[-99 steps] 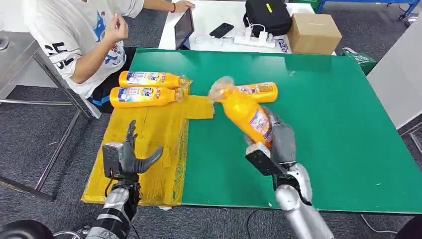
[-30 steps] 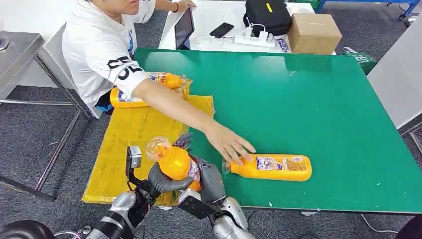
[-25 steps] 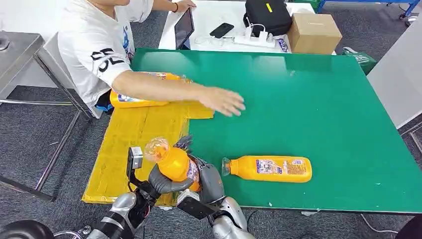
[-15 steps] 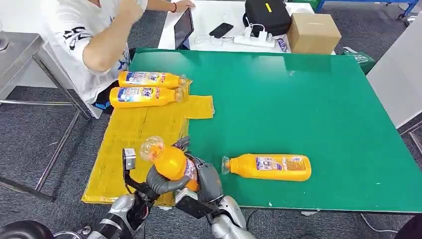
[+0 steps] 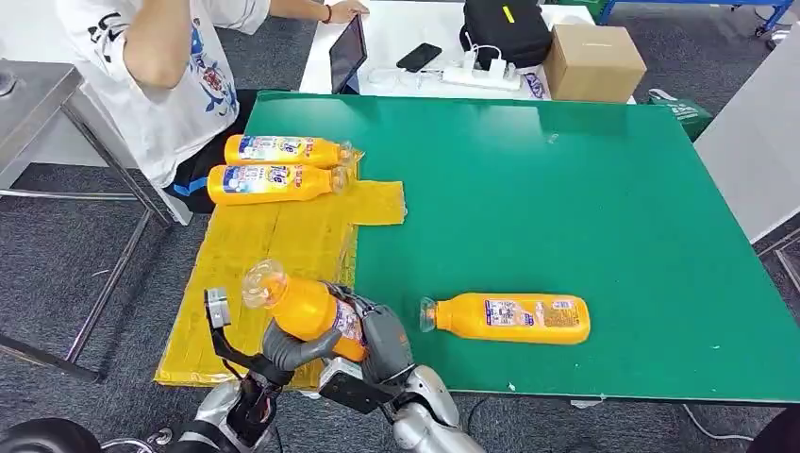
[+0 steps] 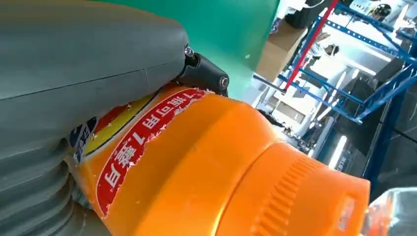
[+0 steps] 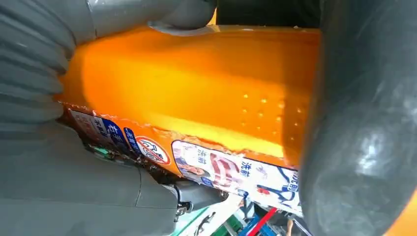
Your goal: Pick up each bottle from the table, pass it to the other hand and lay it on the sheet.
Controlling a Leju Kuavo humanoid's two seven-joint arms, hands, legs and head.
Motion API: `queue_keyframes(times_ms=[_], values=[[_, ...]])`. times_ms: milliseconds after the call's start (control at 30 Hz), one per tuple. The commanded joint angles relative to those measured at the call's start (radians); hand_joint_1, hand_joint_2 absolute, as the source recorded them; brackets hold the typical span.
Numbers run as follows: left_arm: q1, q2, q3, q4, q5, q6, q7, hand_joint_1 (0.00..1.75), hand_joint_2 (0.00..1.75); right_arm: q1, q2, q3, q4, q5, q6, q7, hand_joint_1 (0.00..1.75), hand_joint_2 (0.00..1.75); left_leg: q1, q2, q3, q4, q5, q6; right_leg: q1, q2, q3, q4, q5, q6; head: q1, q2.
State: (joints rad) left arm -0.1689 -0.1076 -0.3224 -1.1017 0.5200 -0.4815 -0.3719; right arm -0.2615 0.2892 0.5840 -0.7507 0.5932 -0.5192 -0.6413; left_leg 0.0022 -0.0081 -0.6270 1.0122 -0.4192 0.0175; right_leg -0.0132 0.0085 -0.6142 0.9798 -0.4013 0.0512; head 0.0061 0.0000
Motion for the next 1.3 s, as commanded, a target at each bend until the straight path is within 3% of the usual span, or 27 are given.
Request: queue_keyframes(times_ms=[33,233,300,333,367,567,733,1100,1233,1300], values=[[-0.042,-0.046,-0.014,-0.063,-0.127,0.074,-0.053,1.75,1.75,0.001,-0.017,0.020,0.075,0.016,0.038,0.042,0.00,1.75,0.001,-0.004,0.003,0.000,-0.002,-0.001,0.002,-0.005,0.005,-0.001,-0.003,-0.001,0.000,0.000],[-0.045,-0.048,-0.006,-0.071,-0.131,0.081,-0.052,1.75,1.75,-0.003,-0.022,0.023,0.068,0.022,0.044,0.049,0.00,1.75,0.001,-0.002,0.001,0.000,0.000,0.000,0.001,-0.003,0.002,0.000,-0.001,-0.001,0.000,0.000],[-0.045,-0.048,-0.006,-0.071,-0.131,0.081,-0.052,1.75,1.75,-0.003,-0.022,0.023,0.068,0.022,0.044,0.049,0.00,1.75,0.002,-0.004,0.005,0.001,-0.002,-0.001,0.002,-0.006,0.008,-0.001,-0.003,-0.002,0.000,0.000],[-0.043,-0.049,-0.006,-0.070,-0.132,0.082,-0.051,1.75,1.75,-0.002,-0.022,0.023,0.066,0.023,0.044,0.052,0.00,1.75,0.001,-0.002,0.001,0.000,0.000,0.000,0.001,-0.003,0.002,0.000,-0.001,-0.001,0.000,0.000],[-0.042,-0.050,-0.001,-0.070,-0.136,0.087,-0.049,1.75,1.75,-0.001,-0.025,0.025,0.060,0.029,0.042,0.056,0.00,0.00,0.001,-0.003,0.003,0.000,-0.001,0.000,0.002,-0.005,0.005,-0.001,-0.002,-0.001,0.000,0.000],[-0.082,-0.066,0.111,-0.153,-0.457,0.471,-0.146,1.75,1.75,0.065,-0.102,-0.068,-0.272,-0.136,0.213,0.067,0.00,0.00,0.001,-0.005,0.000,0.002,-0.001,0.000,0.002,-0.007,0.003,0.000,-0.002,-0.001,0.000,0.000],[-0.135,-0.066,0.230,-0.167,-0.502,0.611,-0.181,1.75,1.75,0.124,-0.141,-0.126,-0.494,-0.188,0.248,0.078,0.00,0.00,0.002,-0.004,0.003,0.003,-0.003,-0.001,0.002,-0.005,0.006,0.002,-0.003,-0.002,0.000,0.000],[-0.259,-0.039,0.299,-0.082,-0.769,0.966,-0.302,1.75,1.75,0.138,-0.127,-0.139,-0.589,-0.262,0.207,0.018,0.00,0.00,0.001,-0.002,0.003,0.001,-0.001,-0.001,0.002,-0.003,0.005,0.001,-0.002,-0.002,0.001,0.000],[-0.305,0.004,0.245,-0.001,-0.973,1.063,-0.269,1.75,1.75,0.144,-0.110,-0.166,-0.643,-0.325,0.155,-0.045,0.00,0.00,0.002,-0.002,0.005,0.001,-0.002,-0.001,0.002,-0.003,0.007,0.000,-0.002,-0.002,0.001,0.000],[-0.347,0.029,0.220,0.098,-1.107,1.094,-0.228,1.75,1.75,0.151,-0.103,-0.176,-0.754,-0.386,0.089,-0.057,0.00,0.00,0.001,-0.003,0.004,0.000,-0.001,-0.001,0.001,-0.004,0.006,0.000,-0.002,-0.002,0.000,0.000]])
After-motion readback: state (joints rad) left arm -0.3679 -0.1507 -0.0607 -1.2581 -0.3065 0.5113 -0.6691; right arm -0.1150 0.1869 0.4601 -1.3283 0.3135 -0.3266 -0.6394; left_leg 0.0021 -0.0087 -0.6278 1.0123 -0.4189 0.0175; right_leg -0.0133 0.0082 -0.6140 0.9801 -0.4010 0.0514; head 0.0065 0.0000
